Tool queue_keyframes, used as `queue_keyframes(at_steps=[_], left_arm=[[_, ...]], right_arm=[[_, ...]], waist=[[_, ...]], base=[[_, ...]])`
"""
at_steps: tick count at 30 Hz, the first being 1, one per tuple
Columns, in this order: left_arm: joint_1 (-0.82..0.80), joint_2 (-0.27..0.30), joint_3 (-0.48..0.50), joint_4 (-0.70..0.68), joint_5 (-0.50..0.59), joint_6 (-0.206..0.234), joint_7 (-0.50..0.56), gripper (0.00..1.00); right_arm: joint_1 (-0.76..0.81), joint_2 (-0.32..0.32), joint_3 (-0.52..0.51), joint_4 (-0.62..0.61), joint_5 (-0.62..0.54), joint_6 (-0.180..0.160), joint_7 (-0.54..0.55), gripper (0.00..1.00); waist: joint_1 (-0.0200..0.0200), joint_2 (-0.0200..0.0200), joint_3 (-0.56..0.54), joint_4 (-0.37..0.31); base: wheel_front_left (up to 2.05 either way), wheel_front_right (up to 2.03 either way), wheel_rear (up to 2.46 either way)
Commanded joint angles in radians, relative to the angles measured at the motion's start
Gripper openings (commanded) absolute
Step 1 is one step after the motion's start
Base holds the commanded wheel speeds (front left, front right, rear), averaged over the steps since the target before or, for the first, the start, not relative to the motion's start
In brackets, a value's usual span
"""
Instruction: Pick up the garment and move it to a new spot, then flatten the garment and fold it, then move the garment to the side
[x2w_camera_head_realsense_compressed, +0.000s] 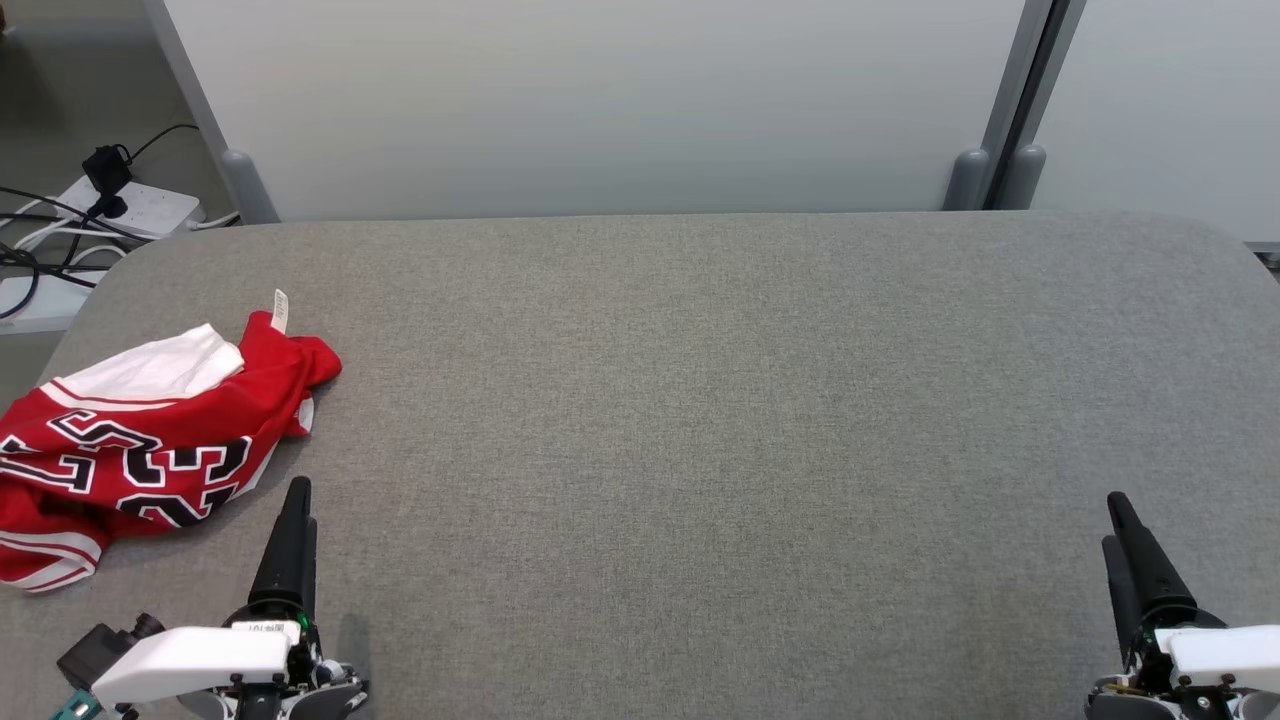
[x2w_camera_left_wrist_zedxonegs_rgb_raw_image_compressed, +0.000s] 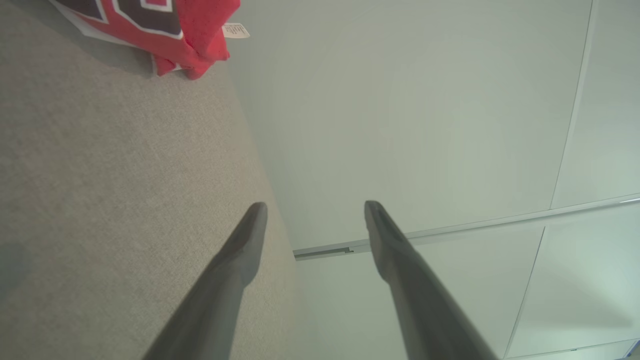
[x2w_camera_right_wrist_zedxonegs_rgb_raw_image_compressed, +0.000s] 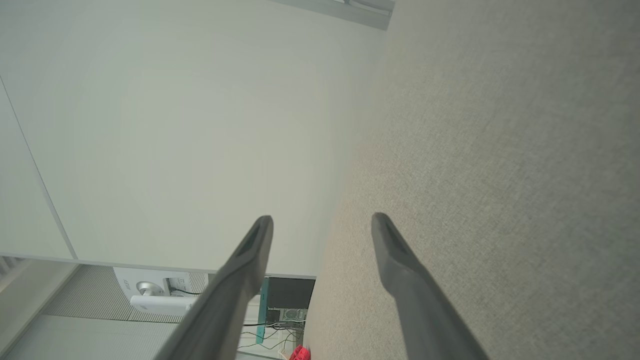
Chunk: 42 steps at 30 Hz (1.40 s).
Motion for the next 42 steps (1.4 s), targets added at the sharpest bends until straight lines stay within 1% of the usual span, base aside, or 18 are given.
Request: queue_keyframes(at_steps=[1, 11, 12, 21, 33, 42], left_arm=[[-0.066, 0.021, 0.0, -0.039, 0.039, 0.002, -0.01, 1.0], [-0.106, 0.07, -0.038, -0.09, 0.248, 0.05, -0.041, 1.0], [-0.106, 0.07, -0.038, -0.09, 0.248, 0.05, -0.041, 1.0], [-0.114, 0.119, -0.085, -0.125, 0.419, 0.097, -0.065, 1.0], [-0.077, 0.164, -0.14, -0.131, 0.59, 0.155, -0.09, 1.0], [-0.06, 0.187, -0.16, -0.114, 0.685, 0.196, -0.119, 1.0]], right_arm=[[-0.053, -0.029, 0.01, -0.035, -0.04, 0.001, -0.017, 1.0], [-0.097, -0.046, 0.017, -0.076, -0.274, 0.001, -0.041, 1.0], [-0.097, -0.046, 0.017, -0.076, -0.274, 0.001, -0.041, 1.0], [-0.109, -0.061, 0.039, -0.119, -0.495, 0.001, -0.055, 1.0], [-0.078, -0.072, 0.063, -0.119, -0.674, 0.001, -0.084, 1.0], [-0.053, -0.066, 0.07, -0.089, -0.815, 0.001, -0.118, 1.0]], waist=[[-0.0002, 0.0, 0.0, 0.0], [-0.0002, 0.0, -0.006, 0.0], [-0.0002, 0.0, -0.006, 0.0], [-0.0002, 0.0, -0.014, 0.002], [-0.0002, 0.0, -0.024, 0.004], [-0.0002, 0.0, -0.03, 0.003]], base=[[0.0, 0.0, 0.0], [0.0, 0.0, 0.0], [0.0, 0.0, 0.0], [0.0, 0.0, 0.0], [0.0, 0.0, 0.0], [0.0, 0.0, 0.0]])
